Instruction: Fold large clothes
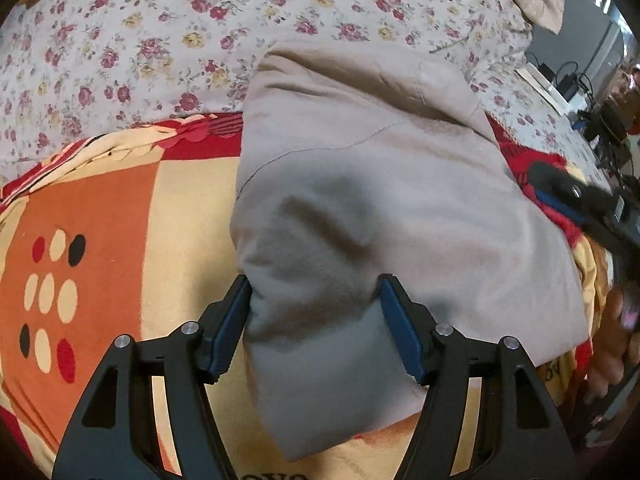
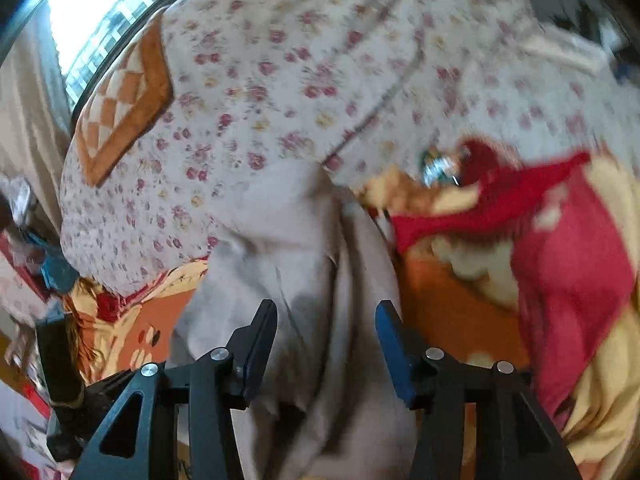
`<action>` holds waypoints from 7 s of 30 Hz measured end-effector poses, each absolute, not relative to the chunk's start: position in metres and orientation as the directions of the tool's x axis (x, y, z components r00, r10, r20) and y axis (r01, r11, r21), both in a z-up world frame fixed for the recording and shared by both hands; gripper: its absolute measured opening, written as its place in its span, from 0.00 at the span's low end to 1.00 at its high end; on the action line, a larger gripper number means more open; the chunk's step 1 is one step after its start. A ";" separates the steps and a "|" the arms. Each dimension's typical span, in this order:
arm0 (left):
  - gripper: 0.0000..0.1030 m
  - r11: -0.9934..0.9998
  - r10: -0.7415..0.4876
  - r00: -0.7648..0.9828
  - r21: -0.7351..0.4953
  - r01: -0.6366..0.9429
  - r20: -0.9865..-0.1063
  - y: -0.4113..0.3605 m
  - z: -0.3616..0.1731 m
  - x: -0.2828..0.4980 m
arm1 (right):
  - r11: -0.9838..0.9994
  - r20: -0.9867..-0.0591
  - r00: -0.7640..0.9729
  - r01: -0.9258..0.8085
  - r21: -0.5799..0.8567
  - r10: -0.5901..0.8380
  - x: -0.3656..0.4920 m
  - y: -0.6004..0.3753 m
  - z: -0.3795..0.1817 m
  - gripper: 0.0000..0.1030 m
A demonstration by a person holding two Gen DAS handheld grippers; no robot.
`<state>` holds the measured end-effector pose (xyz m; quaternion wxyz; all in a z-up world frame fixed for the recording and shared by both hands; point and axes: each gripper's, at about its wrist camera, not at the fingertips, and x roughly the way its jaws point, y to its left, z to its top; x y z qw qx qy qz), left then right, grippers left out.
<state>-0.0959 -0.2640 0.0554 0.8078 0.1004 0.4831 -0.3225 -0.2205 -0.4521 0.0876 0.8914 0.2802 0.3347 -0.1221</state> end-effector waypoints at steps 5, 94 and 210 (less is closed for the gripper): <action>0.63 0.797 -0.499 0.378 -0.241 0.553 -0.780 -0.253 0.077 -0.100 | 0.873 -0.742 0.669 0.391 0.292 -0.052 -0.168 -0.461 0.092 0.48; 0.69 0.793 -0.452 0.354 -0.187 0.580 -0.819 -0.265 0.032 -0.101 | 0.875 -0.765 0.638 0.416 0.247 -0.088 -0.218 -0.446 0.042 0.62; 0.77 0.911 -0.324 0.703 -0.008 0.412 -0.633 -0.105 0.122 -0.233 | 0.952 -0.693 0.718 0.252 0.172 -0.065 -0.325 -0.274 0.112 0.81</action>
